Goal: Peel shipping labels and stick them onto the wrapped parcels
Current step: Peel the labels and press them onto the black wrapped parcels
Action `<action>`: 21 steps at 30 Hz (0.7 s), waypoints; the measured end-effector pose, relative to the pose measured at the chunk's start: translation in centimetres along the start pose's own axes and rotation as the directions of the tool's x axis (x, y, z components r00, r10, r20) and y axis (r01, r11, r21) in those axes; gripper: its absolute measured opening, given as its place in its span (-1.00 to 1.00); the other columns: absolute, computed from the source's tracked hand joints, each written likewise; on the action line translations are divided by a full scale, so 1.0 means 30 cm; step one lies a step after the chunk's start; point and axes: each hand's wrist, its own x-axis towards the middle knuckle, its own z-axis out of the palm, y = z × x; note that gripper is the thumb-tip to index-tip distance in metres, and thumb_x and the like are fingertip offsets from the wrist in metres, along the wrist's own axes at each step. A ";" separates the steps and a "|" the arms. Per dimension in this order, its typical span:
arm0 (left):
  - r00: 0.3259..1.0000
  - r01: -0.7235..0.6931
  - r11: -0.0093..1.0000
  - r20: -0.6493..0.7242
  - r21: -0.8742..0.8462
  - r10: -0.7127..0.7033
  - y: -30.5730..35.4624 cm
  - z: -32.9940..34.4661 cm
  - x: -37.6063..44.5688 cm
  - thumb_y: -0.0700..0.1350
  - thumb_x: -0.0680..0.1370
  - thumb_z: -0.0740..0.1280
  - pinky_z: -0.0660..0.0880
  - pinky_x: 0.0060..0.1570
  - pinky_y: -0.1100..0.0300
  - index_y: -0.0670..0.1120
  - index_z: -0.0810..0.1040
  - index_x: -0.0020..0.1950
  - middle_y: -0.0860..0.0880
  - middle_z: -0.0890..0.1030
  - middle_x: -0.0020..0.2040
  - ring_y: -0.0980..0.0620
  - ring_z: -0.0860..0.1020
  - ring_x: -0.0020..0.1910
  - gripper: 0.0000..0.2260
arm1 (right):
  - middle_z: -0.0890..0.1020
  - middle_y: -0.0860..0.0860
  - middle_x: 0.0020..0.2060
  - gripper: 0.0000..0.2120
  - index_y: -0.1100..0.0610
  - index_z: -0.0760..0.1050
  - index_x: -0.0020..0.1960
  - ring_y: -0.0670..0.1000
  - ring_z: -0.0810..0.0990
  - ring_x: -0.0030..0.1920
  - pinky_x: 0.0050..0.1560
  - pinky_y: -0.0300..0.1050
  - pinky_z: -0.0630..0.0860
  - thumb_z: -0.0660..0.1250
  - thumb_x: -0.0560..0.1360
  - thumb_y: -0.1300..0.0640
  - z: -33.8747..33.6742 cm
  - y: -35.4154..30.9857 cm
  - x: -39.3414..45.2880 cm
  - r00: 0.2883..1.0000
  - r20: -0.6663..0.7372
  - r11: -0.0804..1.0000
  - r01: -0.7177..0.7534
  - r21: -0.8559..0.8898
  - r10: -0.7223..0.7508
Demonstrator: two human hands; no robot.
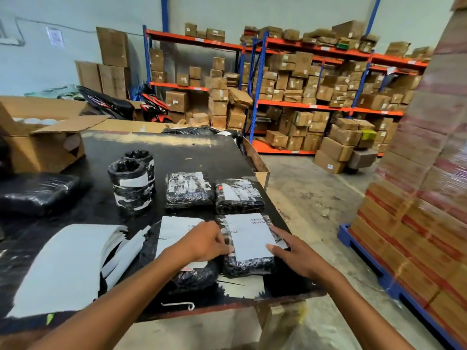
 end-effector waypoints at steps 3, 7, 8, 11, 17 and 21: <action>0.986 0.001 0.992 -0.164 -0.129 -0.022 -0.048 -0.053 -0.048 -0.05 0.50 0.41 0.28 -0.43 0.42 -0.13 0.61 -0.39 0.11 0.46 -0.47 0.21 0.40 -0.51 -0.72 | 0.31 0.05 0.48 -0.54 0.04 0.34 0.43 0.05 0.22 0.49 0.43 -0.08 0.18 0.25 0.56 -0.04 0.025 -0.115 0.057 0.981 -0.176 0.981 0.050 -0.186 -0.084; 0.896 0.116 0.984 -0.413 -0.137 -0.163 -0.199 -0.175 -0.156 -0.08 0.50 0.40 0.35 -0.37 0.33 -0.06 0.67 -0.28 0.05 0.56 -0.41 0.18 0.45 -0.43 -0.83 | 0.46 0.02 0.36 -0.64 0.07 0.45 0.33 0.03 0.35 0.40 0.37 -0.08 0.28 0.26 0.56 0.01 0.175 -0.380 0.147 0.953 -0.102 0.955 0.275 -0.108 -0.286; 0.858 0.162 0.978 -0.471 -0.135 -0.207 -0.247 -0.198 -0.186 -0.07 0.49 0.40 0.39 -0.32 0.27 -0.08 0.68 -0.22 0.02 0.58 -0.37 0.12 0.50 -0.38 -0.86 | 0.48 0.02 0.34 -0.65 0.07 0.46 0.32 0.02 0.36 0.39 0.37 -0.08 0.29 0.26 0.56 0.01 0.221 -0.439 0.164 0.942 -0.058 0.941 0.326 -0.090 -0.332; 0.712 0.348 0.932 -0.619 -0.099 -0.332 -0.412 -0.251 -0.295 -0.02 0.48 0.40 0.45 -0.17 0.15 -0.07 0.65 -0.08 -0.03 0.62 -0.19 -0.06 0.57 -0.13 -0.86 | 0.51 0.03 0.30 -0.66 0.11 0.47 0.31 0.03 0.42 0.34 0.34 -0.07 0.35 0.24 0.58 0.03 0.370 -0.616 0.198 0.902 0.066 0.902 0.429 -0.041 -0.426; 0.514 0.640 0.762 -0.683 -0.096 -0.518 -0.636 -0.276 -0.480 0.10 0.49 0.37 0.40 -0.19 0.04 -0.15 0.55 -0.06 -0.12 0.60 -0.08 -0.18 0.54 -0.02 -0.69 | 0.53 0.10 0.29 -0.63 0.13 0.47 0.32 0.10 0.48 0.30 0.24 -0.09 0.40 0.24 0.55 0.05 0.639 -0.814 0.234 0.866 0.284 0.892 0.447 -0.069 -0.412; 0.459 0.565 0.762 -0.647 -0.317 -0.609 -0.699 -0.259 -0.504 0.10 0.45 0.43 0.36 -0.28 0.06 -0.17 0.49 -0.23 -0.04 0.52 -0.30 -0.09 0.49 -0.25 -0.66 | 0.42 0.06 0.38 -0.61 0.11 0.40 0.38 0.06 0.39 0.37 0.35 -0.07 0.33 0.21 0.57 0.06 0.719 -0.812 0.231 0.853 0.342 0.888 0.449 -0.100 -0.394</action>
